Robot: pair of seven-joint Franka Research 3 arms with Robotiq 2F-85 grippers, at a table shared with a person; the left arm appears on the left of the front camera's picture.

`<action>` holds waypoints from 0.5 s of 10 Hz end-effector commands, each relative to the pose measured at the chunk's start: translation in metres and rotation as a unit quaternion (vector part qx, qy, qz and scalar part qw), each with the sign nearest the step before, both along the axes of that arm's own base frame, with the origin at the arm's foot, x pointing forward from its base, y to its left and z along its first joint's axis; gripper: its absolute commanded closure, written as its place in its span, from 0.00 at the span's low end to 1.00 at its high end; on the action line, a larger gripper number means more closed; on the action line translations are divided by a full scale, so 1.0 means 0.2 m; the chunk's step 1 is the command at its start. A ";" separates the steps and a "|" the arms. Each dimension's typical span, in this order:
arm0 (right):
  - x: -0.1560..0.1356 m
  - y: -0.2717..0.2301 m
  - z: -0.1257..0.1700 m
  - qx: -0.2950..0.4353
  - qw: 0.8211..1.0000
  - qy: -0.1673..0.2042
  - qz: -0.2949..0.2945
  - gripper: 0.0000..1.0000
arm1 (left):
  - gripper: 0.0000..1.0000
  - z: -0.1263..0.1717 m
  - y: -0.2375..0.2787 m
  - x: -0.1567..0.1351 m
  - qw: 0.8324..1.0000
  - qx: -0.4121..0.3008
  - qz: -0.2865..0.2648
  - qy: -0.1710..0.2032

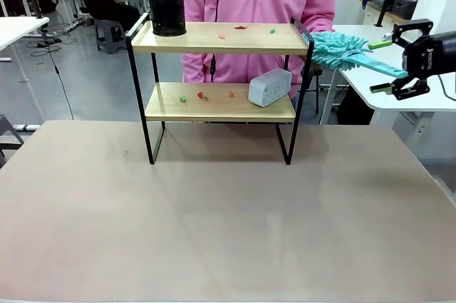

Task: Clean the shelf.
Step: Pick up the Duster from the human.

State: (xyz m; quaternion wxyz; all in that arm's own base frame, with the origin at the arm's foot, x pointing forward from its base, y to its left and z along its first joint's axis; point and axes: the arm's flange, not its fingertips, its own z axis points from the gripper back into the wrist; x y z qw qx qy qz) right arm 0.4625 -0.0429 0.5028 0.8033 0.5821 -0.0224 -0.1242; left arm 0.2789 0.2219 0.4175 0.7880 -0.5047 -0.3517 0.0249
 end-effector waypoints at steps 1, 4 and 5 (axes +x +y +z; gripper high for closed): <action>0.04 0.00 0.03 0.013 1.000 0.008 -0.014 0.00 | 0.00 0.00 0.00 0.00 1.000 -0.001 -0.002 -0.015; 0.04 0.01 0.04 0.027 1.000 0.001 -0.014 0.00 | 0.00 0.00 0.00 0.00 1.000 -0.001 -0.002 -0.015; 0.04 0.01 0.05 0.035 0.999 -0.007 -0.019 0.46 | 0.00 0.00 0.00 0.00 1.000 -0.001 -0.002 -0.015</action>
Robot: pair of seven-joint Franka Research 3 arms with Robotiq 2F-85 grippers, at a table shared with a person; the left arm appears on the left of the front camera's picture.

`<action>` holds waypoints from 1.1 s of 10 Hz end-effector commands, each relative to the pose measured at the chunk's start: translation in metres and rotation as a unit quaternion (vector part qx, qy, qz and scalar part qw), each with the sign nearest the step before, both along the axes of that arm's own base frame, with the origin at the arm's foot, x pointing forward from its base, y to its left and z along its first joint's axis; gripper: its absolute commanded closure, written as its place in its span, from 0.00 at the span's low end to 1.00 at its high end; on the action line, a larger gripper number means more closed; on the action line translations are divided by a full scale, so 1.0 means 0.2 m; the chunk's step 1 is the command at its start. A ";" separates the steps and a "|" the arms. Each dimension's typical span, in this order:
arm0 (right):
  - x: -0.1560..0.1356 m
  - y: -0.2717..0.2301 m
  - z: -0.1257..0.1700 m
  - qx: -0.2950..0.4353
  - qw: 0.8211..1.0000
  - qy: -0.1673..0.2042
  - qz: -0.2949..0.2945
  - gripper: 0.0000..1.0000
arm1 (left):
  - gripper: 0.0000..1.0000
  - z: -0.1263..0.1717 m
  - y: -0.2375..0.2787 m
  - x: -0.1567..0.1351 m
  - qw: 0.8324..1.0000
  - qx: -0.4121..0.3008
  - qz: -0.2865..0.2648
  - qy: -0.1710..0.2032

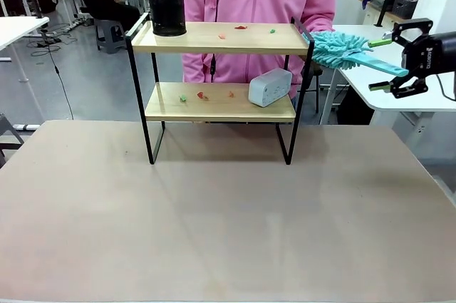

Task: Clean the shelf.
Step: Pick up the Duster from the human.

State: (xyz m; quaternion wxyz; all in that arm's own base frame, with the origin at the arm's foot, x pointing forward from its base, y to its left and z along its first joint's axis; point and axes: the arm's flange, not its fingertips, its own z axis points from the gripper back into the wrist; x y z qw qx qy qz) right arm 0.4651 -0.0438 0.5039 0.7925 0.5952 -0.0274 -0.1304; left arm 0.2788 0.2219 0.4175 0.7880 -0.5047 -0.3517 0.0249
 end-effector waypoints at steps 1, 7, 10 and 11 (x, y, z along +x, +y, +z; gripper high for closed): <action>0.02 0.01 0.04 0.024 1.000 -0.002 -0.012 0.56 | 0.00 0.00 0.00 0.00 1.000 -0.001 -0.002 -0.015; 0.02 -0.01 -0.01 0.011 0.999 -0.014 -0.028 1.00 | 0.00 0.00 0.00 0.00 1.000 -0.001 -0.002 -0.015; 0.01 -0.03 -0.02 0.001 0.999 -0.023 -0.039 1.00 | 0.00 0.00 0.00 0.00 1.000 -0.001 -0.002 -0.015; 0.01 -0.03 -0.03 -0.002 0.999 -0.023 -0.039 1.00 | 0.00 0.00 0.00 0.00 1.000 -0.001 -0.002 -0.015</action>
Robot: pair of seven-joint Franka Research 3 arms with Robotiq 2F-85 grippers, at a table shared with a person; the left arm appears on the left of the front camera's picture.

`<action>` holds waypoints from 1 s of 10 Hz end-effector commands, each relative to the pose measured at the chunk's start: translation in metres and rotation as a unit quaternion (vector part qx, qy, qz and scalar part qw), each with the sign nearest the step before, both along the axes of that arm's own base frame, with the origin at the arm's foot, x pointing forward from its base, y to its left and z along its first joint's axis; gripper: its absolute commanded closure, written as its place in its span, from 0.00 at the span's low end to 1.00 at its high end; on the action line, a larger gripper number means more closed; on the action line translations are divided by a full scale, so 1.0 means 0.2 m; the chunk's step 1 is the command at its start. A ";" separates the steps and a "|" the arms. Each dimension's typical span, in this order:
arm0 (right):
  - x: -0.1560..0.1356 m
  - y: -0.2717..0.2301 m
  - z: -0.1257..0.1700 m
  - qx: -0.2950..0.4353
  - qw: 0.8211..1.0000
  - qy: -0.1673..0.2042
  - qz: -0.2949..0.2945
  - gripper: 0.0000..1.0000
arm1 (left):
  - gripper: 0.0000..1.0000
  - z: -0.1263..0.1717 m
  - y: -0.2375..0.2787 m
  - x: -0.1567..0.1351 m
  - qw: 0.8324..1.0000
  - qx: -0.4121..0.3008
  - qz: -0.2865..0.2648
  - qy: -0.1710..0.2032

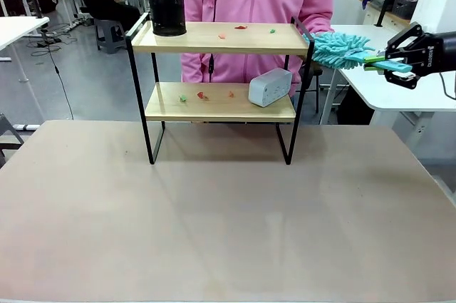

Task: Clean the shelf.
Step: Pick up the Duster from the human.

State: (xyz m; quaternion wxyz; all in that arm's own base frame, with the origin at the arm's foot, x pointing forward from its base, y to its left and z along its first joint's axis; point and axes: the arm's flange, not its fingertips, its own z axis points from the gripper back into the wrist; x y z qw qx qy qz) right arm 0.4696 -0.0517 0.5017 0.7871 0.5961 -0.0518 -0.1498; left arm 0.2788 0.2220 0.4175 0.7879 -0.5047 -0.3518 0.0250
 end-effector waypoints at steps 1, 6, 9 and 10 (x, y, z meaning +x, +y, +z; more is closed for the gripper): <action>-0.02 0.00 -0.02 -0.007 1.000 -0.017 -0.005 1.00 | 0.00 0.00 0.00 0.00 1.000 -0.001 -0.002 -0.015; -0.48 -0.30 0.25 -0.085 0.987 -0.126 0.052 1.00 | 0.00 0.00 0.00 0.00 1.000 -0.001 -0.002 -0.015; -1.05 -0.63 0.21 -0.194 0.962 -0.169 0.090 1.00 | 0.00 0.00 0.00 0.00 1.000 -0.001 -0.002 -0.015; -1.21 -0.71 0.14 -0.217 0.958 -0.164 0.092 1.00 | 0.00 0.00 0.00 0.00 1.000 -0.001 -0.002 -0.015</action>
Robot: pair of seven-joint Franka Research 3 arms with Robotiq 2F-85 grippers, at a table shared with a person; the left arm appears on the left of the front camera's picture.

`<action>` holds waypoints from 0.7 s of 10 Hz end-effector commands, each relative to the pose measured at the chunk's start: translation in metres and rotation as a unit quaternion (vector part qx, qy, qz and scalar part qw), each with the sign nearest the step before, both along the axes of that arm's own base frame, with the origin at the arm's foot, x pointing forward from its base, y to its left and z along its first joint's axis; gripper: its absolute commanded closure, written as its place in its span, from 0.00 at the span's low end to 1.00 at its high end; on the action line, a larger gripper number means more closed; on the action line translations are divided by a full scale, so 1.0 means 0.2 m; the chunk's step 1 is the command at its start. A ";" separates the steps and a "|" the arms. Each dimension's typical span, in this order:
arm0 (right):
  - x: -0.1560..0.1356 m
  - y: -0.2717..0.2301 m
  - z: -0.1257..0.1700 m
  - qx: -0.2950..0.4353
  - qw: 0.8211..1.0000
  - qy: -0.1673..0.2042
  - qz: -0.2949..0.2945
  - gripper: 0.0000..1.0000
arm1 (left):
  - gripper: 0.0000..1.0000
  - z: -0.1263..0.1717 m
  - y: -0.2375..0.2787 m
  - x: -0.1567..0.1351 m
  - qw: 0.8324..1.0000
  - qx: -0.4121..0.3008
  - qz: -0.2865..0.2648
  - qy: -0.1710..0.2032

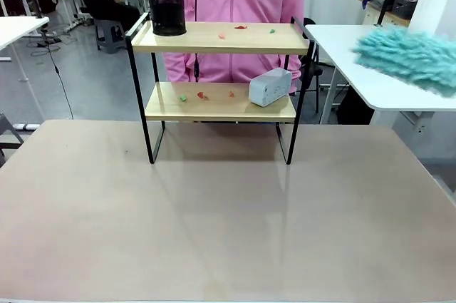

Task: Clean the shelf.
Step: Pick up the Duster from the human.

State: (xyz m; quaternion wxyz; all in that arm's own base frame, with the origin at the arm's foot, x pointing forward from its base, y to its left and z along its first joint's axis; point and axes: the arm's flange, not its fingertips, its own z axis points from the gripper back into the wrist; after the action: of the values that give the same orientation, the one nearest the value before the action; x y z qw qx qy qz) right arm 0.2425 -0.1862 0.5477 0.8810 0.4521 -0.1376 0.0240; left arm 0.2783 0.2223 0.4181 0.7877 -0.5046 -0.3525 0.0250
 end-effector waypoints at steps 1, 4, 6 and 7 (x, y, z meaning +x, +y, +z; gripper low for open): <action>-0.16 -0.08 -0.15 -0.021 1.000 -0.020 0.007 1.00 | 0.00 0.00 0.00 0.00 1.000 -0.001 -0.002 -0.014; -0.19 -0.03 -0.28 -0.038 0.997 0.007 0.064 1.00 | 0.00 0.00 0.00 0.00 1.000 -0.001 -0.002 -0.014; -0.26 -0.12 -0.22 -0.030 0.999 0.000 0.016 0.95 | 0.00 0.00 0.00 0.00 1.000 -0.001 -0.002 -0.014; -0.26 -0.12 -0.22 -0.030 0.999 0.000 0.016 0.95 | 0.00 0.00 0.00 0.00 1.000 -0.001 -0.002 -0.014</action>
State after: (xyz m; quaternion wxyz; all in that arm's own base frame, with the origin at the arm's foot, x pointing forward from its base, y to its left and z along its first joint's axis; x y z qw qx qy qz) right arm 0.1910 -0.2067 0.4978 0.8944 0.4278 -0.1201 0.0508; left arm 0.2783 0.2222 0.4179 0.7877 -0.5049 -0.3521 0.0251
